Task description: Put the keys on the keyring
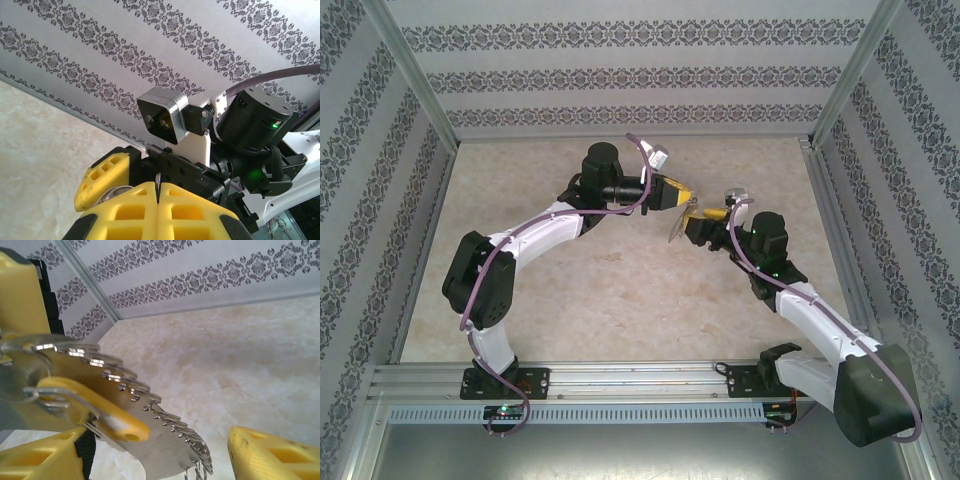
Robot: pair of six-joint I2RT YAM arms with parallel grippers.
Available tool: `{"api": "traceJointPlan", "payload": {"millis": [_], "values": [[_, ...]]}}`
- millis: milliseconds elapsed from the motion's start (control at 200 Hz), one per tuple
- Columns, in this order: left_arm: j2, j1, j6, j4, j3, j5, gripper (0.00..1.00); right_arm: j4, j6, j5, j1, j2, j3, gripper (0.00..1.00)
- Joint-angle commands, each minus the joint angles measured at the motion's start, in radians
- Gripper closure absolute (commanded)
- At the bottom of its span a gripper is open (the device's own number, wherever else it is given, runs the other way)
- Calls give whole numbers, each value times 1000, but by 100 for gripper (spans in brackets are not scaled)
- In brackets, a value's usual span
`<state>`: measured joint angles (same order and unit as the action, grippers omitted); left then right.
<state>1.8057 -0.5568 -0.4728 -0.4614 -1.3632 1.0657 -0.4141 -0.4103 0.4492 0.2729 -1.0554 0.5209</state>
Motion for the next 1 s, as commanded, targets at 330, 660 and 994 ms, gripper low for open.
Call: {"api": "traceJointPlan", "payload": {"millis": [330, 660, 994], "values": [[-20, -9, -20, -93, 16, 16, 100, -108, 29, 87, 4, -50, 57, 37], [-27, -7, -20, -102, 24, 10, 100, -100, 22, 124, -25, 1, 21, 66], [-37, -2, -15, -118, 39, -7, 100, -73, 18, 144, -38, 46, 1, 87]]}}
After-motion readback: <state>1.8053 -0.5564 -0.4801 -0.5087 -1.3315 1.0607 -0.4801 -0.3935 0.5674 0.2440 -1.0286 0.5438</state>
